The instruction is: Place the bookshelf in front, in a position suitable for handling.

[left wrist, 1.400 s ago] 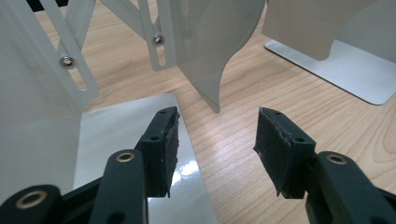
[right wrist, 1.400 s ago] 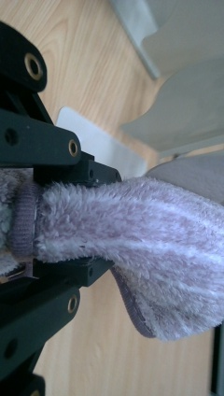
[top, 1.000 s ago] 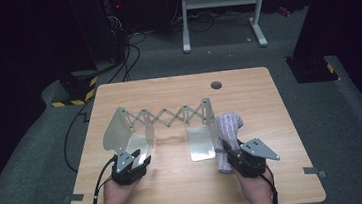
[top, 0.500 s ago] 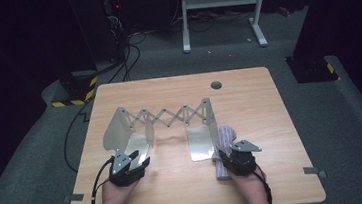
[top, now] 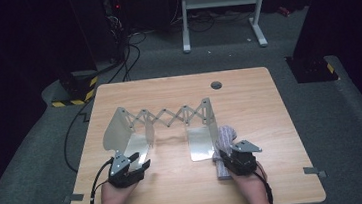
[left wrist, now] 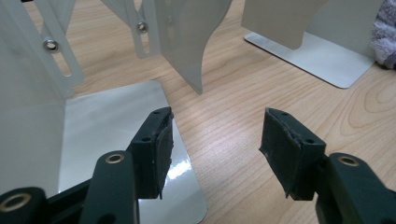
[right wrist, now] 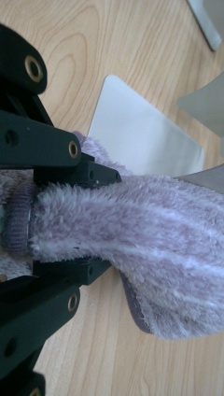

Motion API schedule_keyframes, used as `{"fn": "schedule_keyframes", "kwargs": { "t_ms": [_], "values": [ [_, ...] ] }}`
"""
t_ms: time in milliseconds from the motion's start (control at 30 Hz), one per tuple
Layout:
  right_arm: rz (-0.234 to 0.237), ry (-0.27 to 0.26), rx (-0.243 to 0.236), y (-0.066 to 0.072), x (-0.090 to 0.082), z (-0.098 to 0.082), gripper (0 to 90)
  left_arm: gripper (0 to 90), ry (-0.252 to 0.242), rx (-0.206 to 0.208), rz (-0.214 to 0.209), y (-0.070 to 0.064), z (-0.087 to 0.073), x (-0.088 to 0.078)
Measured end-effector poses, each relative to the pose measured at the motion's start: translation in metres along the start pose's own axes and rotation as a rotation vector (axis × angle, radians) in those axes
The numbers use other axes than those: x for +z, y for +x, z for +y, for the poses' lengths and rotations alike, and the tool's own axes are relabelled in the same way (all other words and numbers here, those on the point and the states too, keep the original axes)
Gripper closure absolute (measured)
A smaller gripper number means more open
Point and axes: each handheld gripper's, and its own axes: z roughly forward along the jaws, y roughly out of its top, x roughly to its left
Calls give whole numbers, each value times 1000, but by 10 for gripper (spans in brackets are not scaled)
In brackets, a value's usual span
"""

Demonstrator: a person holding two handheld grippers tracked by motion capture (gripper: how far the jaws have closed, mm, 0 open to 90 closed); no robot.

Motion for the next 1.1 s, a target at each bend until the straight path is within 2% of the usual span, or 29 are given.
{"fn": "schedule_keyframes", "kwargs": {
  "t_ms": [167,433,467,500,700,867,1100],
  "values": [
    [-1,-61,-15,3,-12,7,647,432,5,7,-2,0,-1,1],
    [1,-209,-26,11,-50,27,644,432,7,9,12,1,-1,1],
    [1,-209,-26,11,-50,27,644,431,7,9,12,1,-1,1],
    [-2,-251,-29,13,-60,32,644,432,5,10,12,0,-1,0],
    [-9,-309,-37,15,-76,39,644,432,4,19,10,0,-1,1],
    [-7,-302,-39,14,-74,39,647,432,4,26,10,-1,-1,1],
    [-1,-205,-34,10,-48,26,650,432,4,29,7,-2,-1,1]
  ]
}}
